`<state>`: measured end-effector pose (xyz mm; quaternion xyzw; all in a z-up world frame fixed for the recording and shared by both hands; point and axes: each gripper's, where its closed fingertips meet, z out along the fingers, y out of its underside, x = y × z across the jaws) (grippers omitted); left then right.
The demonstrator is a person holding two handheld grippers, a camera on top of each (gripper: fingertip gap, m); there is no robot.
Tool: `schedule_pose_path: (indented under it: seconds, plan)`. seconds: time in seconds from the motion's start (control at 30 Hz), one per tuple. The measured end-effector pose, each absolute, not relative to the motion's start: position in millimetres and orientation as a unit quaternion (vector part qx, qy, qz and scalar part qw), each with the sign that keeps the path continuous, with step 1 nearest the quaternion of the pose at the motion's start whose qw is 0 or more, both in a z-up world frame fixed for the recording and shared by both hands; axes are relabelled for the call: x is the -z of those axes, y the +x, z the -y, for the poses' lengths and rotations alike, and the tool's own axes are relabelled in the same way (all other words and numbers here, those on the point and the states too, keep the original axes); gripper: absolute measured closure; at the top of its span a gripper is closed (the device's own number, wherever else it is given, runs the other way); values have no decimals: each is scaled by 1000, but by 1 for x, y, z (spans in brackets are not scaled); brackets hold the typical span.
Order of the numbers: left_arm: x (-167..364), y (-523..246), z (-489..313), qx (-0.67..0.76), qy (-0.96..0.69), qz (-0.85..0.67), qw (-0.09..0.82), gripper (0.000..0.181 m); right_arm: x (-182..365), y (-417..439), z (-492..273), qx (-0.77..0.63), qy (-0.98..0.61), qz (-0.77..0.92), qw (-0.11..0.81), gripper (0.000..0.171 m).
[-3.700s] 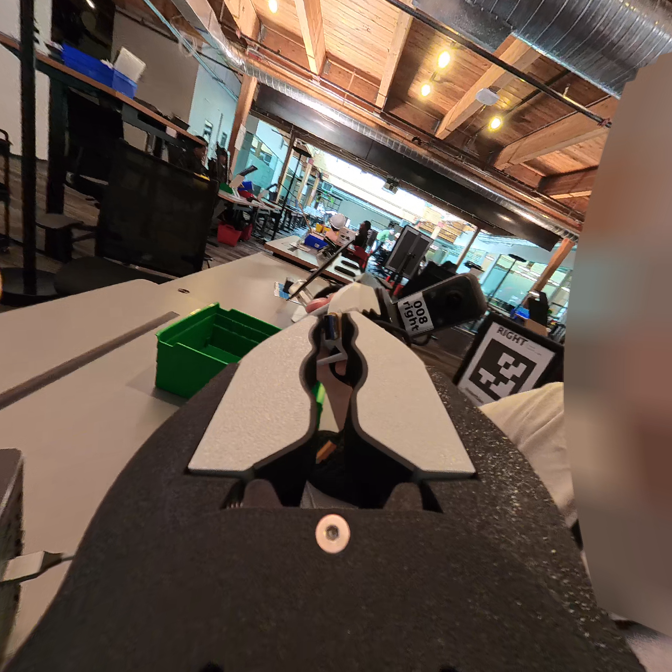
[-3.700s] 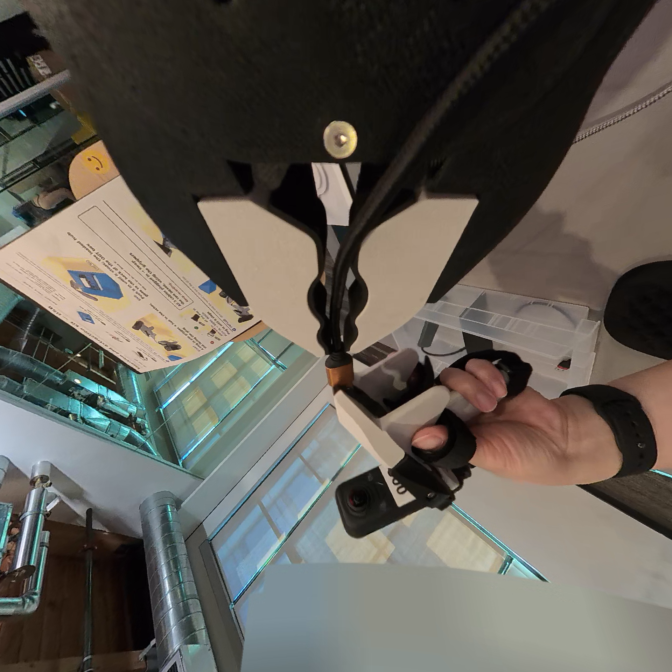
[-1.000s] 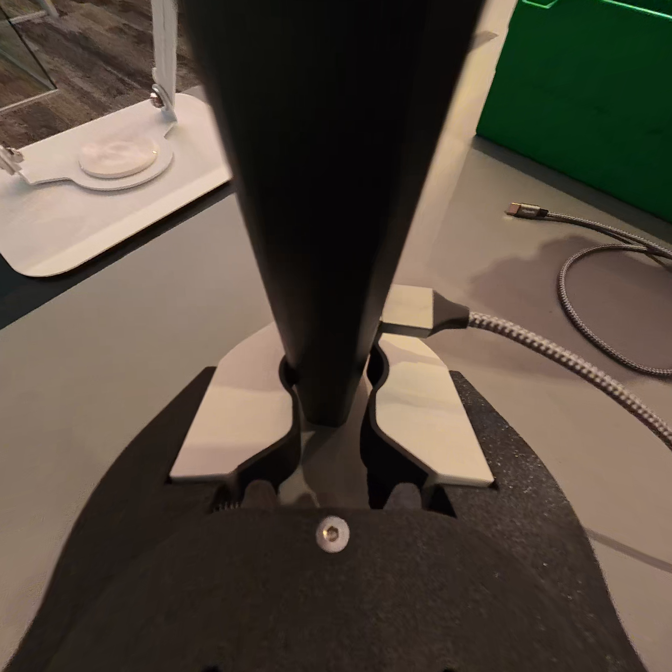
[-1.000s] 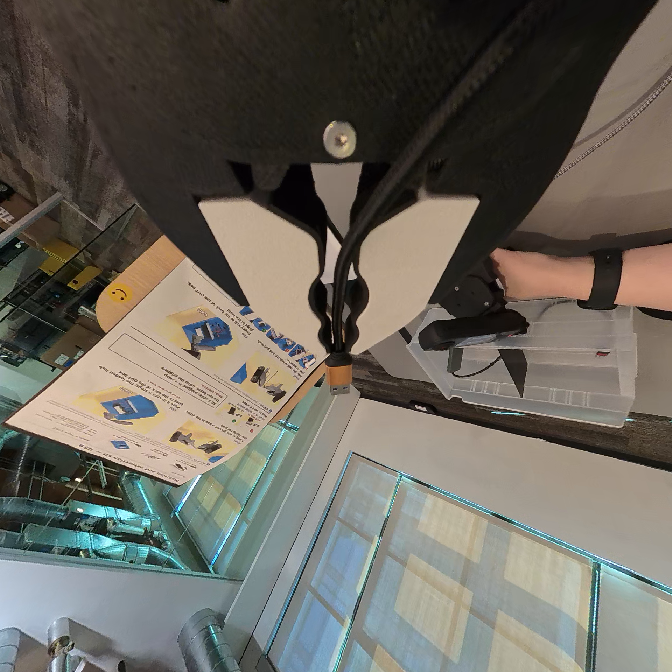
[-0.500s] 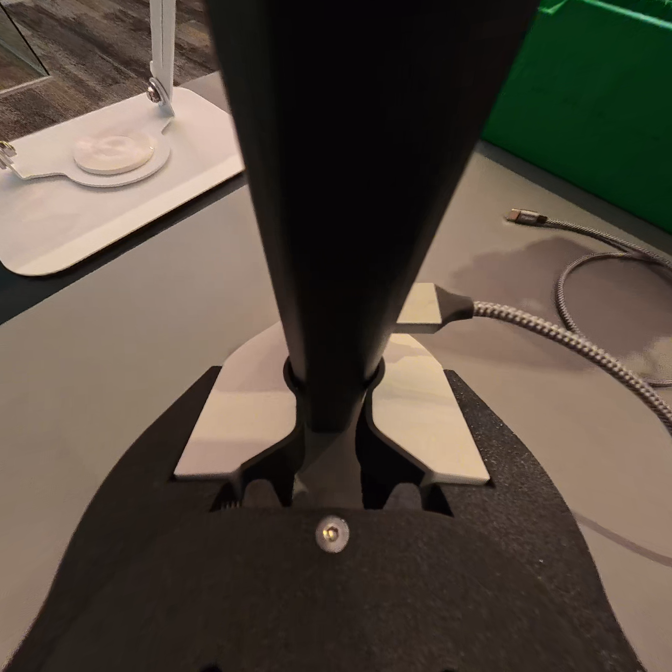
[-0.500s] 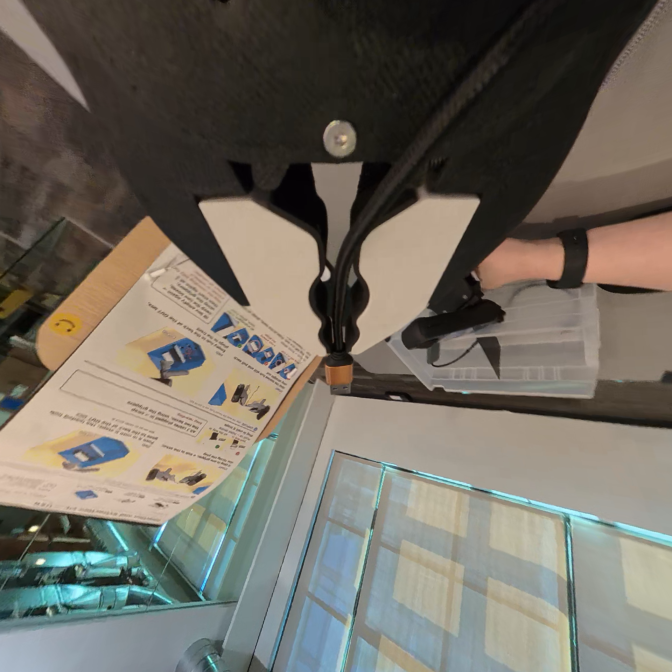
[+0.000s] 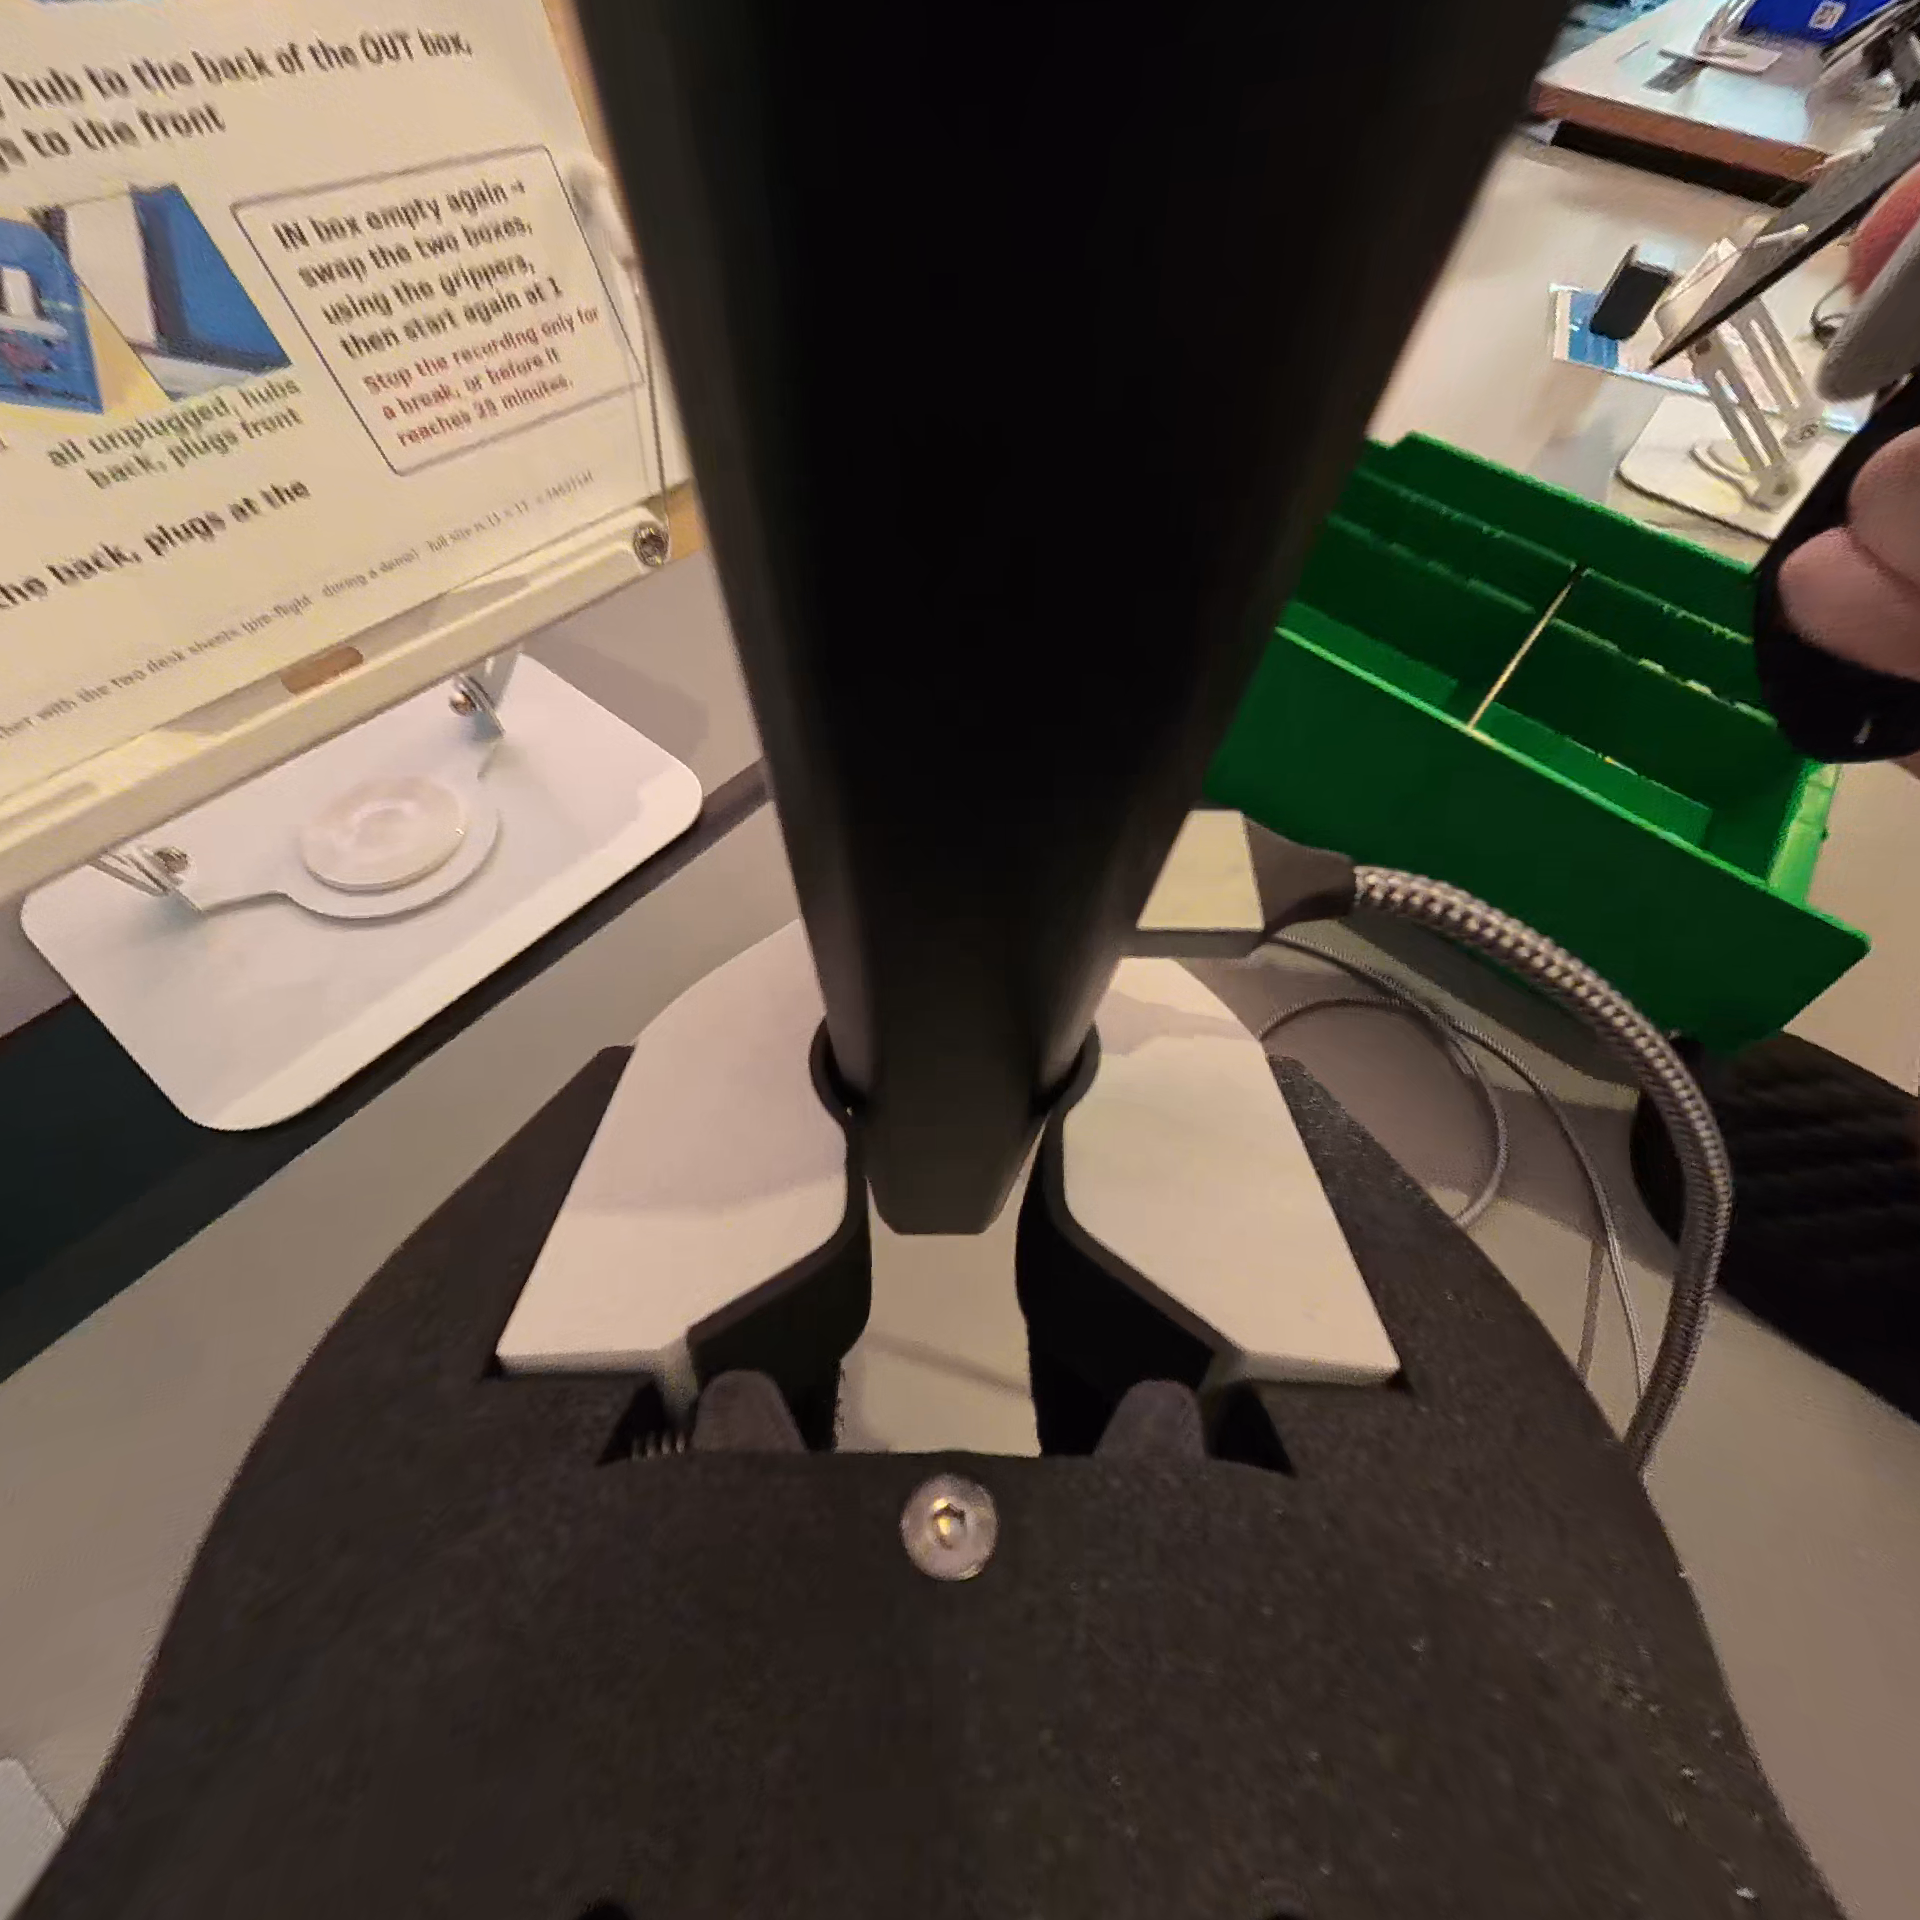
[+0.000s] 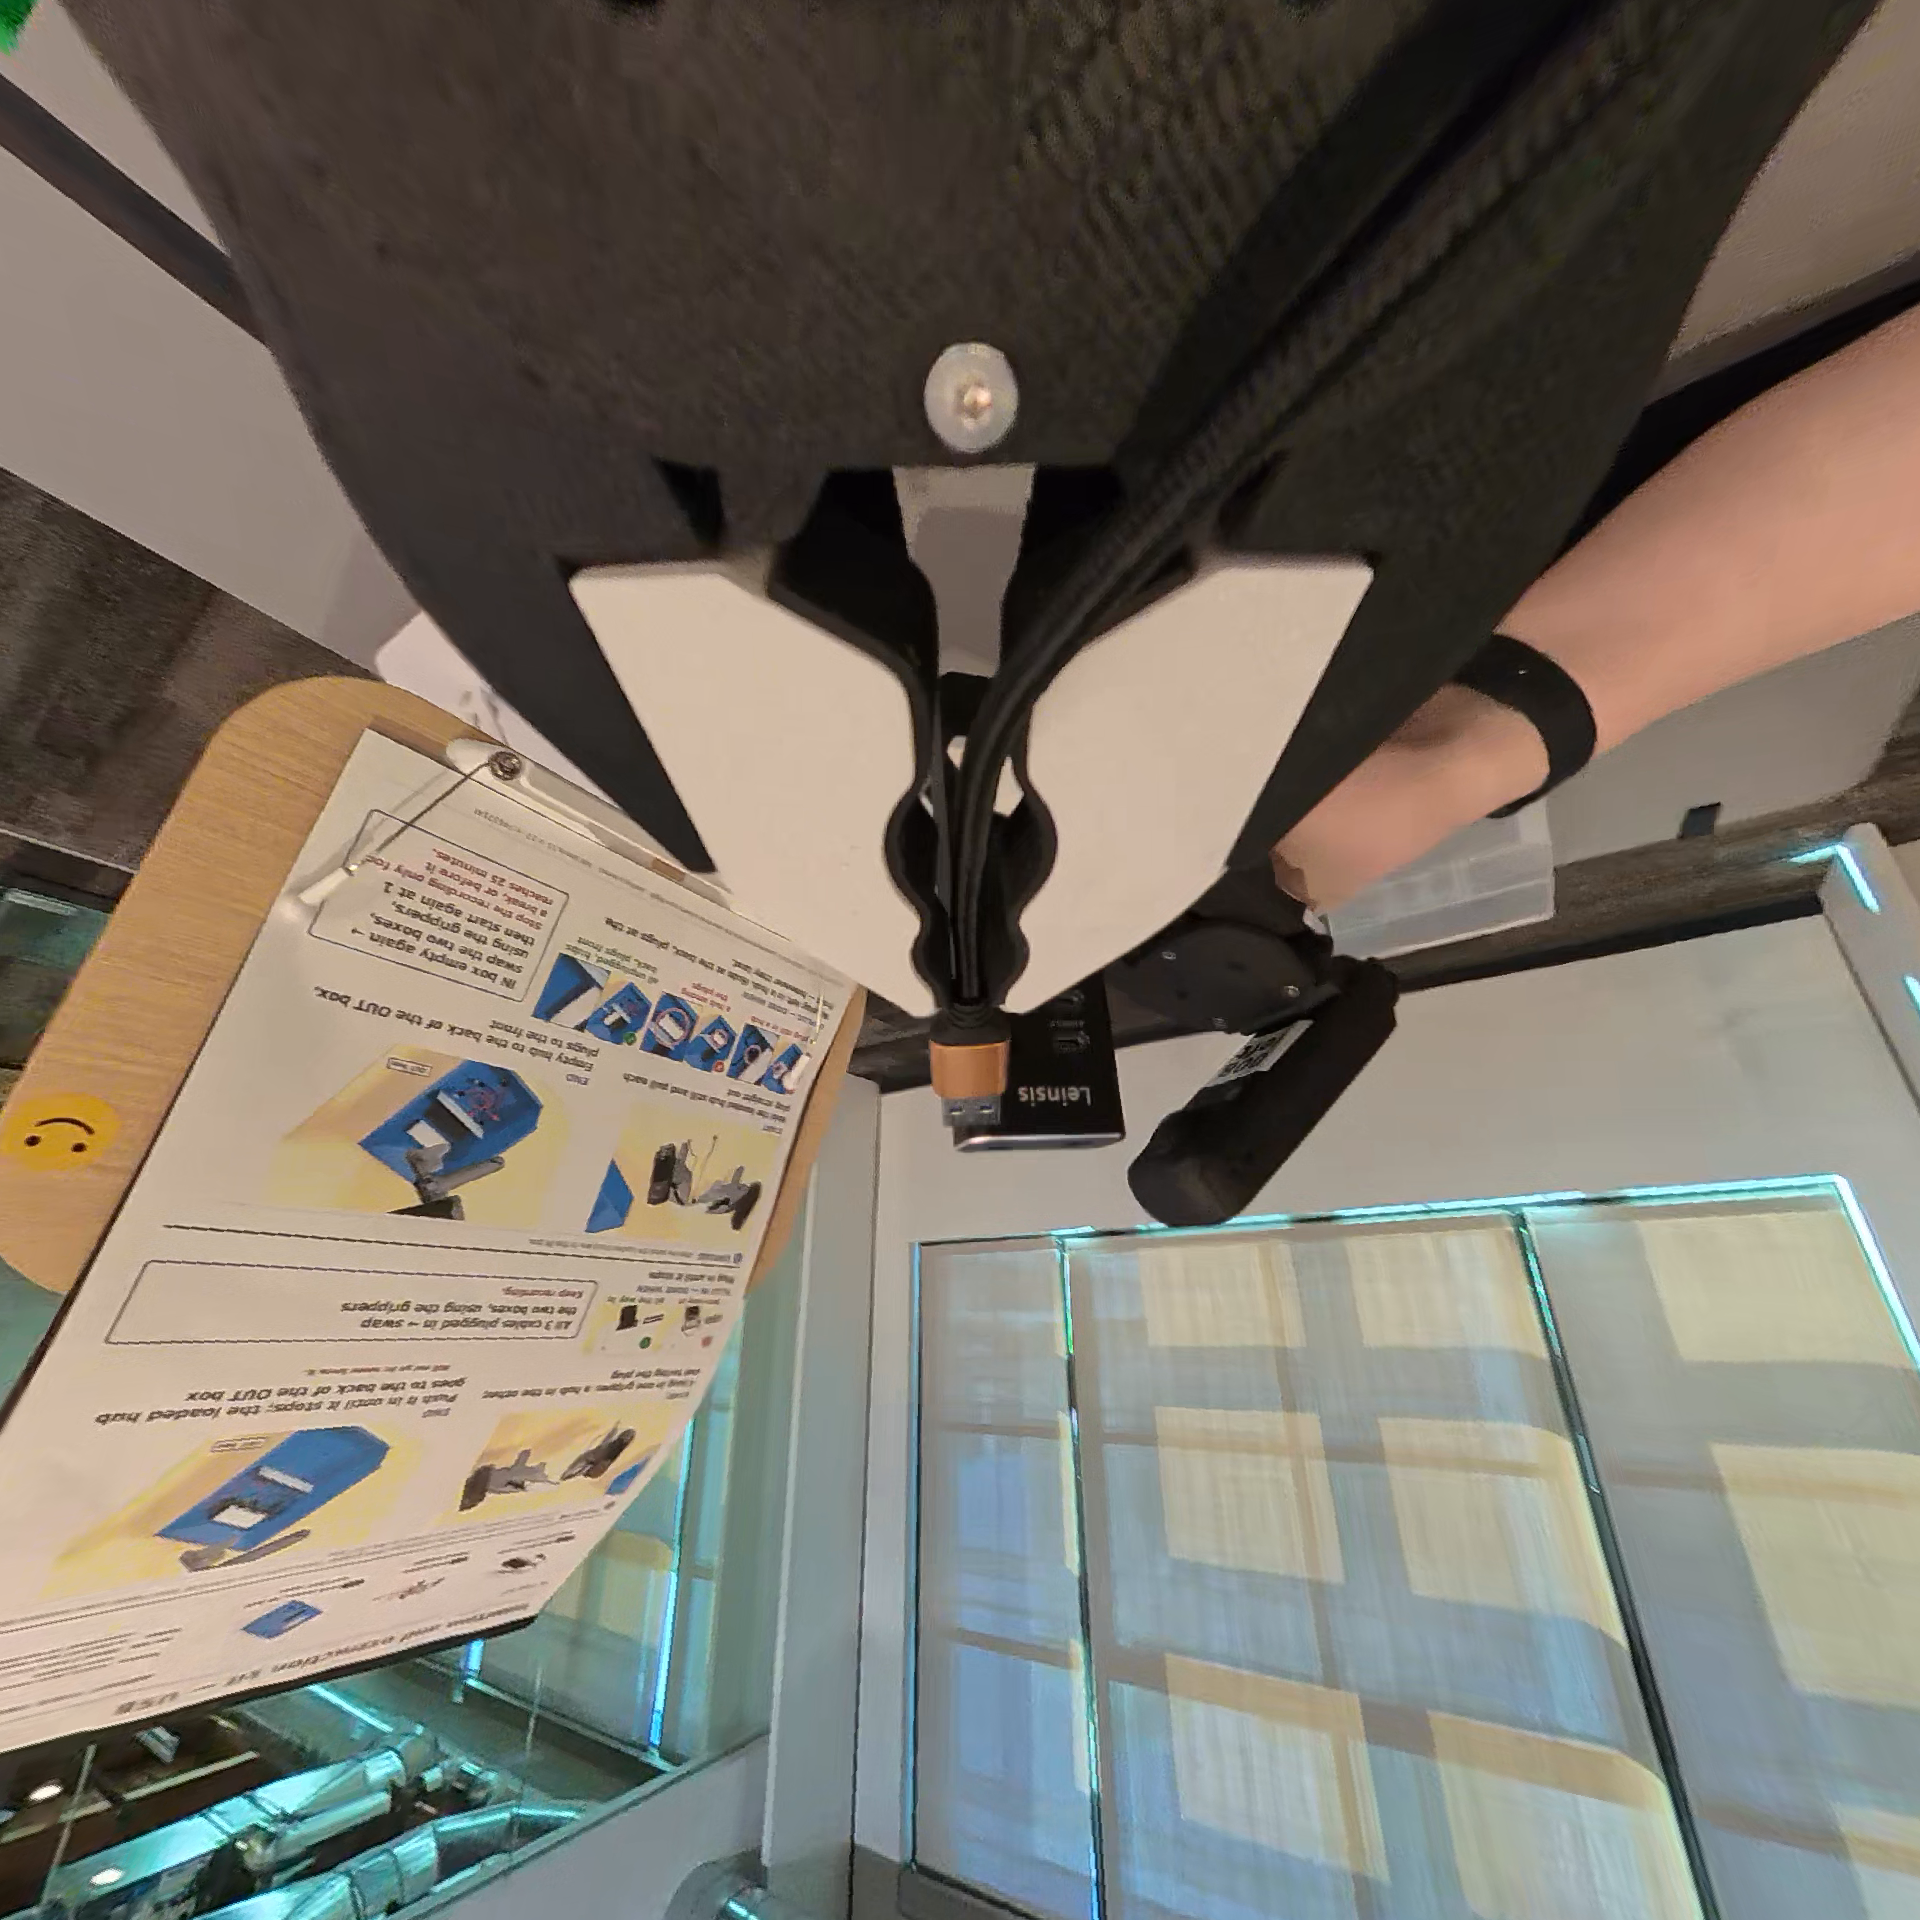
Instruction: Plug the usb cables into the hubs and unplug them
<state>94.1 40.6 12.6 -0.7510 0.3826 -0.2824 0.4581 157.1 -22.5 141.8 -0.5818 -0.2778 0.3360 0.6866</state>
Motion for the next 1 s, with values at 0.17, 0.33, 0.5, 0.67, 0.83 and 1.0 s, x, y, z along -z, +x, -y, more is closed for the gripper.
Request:
schedule_pose_path:
  seconds: [0.17,0.33,0.5,0.67,0.83,1.0]
  plan:
    - [5,90,-42,291,-775,-370,421,152,-120,121,20,-293,-623,297,661,164]
    - [2,91,-39,290,-775,-368,425,152,-90,96,11,-243,-662,310,638,164]
    - [6,88,-43,264,-781,-370,429,152,-77,90,8,-243,-683,305,618,164]
    - [6,86,-44,252,-782,-369,434,152,-73,89,6,-249,-689,301,610,164]
    - [5,89,-43,243,-778,-374,442,152,-69,88,4,-260,-692,294,606,164]
    - [2,92,-44,240,-773,-372,454,151,-69,88,2,-270,-689,282,611,164]
